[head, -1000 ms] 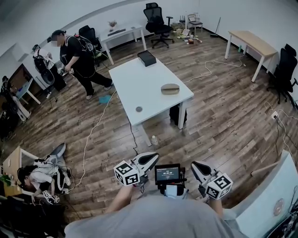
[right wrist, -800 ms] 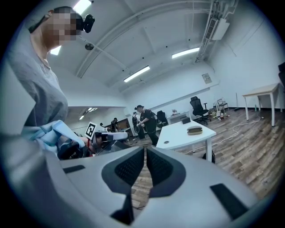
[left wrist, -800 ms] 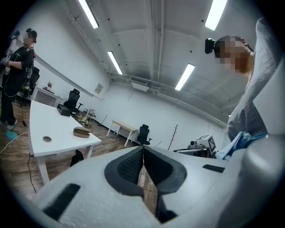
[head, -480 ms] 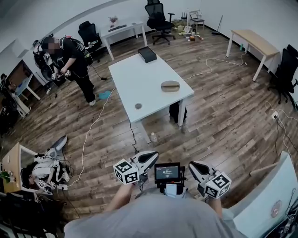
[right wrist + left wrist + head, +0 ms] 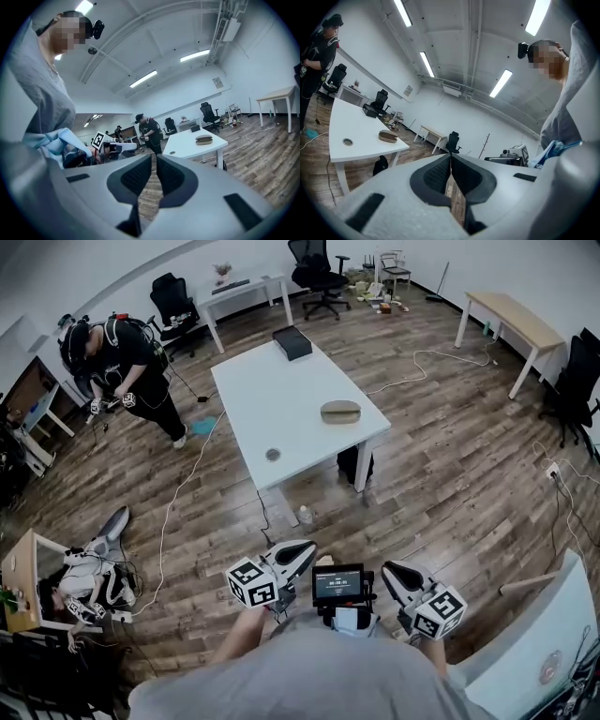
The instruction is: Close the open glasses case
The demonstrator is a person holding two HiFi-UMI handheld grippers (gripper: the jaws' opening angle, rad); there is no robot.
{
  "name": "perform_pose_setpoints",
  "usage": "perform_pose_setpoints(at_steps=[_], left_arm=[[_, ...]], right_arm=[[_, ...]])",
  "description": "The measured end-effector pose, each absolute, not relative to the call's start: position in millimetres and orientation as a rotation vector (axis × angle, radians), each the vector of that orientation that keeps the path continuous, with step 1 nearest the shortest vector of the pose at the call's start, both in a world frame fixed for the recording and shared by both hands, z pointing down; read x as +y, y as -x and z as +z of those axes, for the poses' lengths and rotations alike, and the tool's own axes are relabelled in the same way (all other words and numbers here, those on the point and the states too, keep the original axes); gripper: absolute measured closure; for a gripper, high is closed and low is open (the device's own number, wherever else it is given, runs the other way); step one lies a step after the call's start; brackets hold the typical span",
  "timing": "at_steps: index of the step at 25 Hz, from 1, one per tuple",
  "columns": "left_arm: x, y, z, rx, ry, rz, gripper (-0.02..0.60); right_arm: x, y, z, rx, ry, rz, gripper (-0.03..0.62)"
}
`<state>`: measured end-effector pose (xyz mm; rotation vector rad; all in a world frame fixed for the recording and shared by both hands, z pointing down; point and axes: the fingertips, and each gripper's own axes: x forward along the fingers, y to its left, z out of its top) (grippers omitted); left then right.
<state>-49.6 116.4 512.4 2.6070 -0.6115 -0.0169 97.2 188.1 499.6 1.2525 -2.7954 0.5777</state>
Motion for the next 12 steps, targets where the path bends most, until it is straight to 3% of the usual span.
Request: perform_pose_setpoints(at_steps=[12], left_arm=[[-10.8,52.1,517.9,-0.612,-2.580,-0.057,0.562]], right_arm=[[64.7,-92.5,501.3,-2.757,-1.238,0.617,0.560]])
